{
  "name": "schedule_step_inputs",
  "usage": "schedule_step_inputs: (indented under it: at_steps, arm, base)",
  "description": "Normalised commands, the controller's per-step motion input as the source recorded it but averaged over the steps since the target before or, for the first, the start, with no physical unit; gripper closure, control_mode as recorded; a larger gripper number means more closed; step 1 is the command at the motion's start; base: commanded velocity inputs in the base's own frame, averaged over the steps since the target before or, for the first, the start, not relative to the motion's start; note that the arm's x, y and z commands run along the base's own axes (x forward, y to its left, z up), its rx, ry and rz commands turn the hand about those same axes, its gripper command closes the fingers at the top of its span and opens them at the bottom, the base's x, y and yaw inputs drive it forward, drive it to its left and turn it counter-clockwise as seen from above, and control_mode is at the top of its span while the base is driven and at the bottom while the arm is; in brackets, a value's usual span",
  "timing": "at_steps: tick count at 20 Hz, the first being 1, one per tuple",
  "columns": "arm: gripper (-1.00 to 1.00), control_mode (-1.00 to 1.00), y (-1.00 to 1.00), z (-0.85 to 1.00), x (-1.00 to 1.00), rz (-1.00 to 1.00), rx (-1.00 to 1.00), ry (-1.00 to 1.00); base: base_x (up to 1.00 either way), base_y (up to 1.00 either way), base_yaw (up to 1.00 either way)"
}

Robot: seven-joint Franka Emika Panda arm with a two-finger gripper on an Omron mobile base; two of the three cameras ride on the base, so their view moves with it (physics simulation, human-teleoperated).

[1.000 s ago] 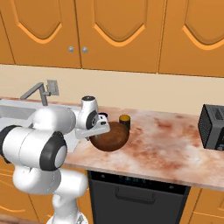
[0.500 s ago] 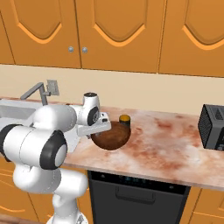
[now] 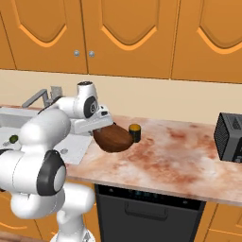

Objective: Clear the mugs and bowl far away from the sink.

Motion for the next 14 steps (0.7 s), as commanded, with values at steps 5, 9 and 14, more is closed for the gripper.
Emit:
schedule_step_inputs:
  at_steps: [5,9,14]
  arm:
    - [1.0,-1.0,0.29,0.6,-0.39,0.01,-0.03,-0.04]
    - [1.0,-1.0,0.23,0.47,-0.46,0.0,-0.01,-0.02]
    - [1.0,-1.0,0.18,0.1,-0.35,0.02,0.0,0.0]
  base:
    - [0.0,0.0,0.0]
    - [0.0,0.0,0.0]
    - [0.0,0.0,0.0]
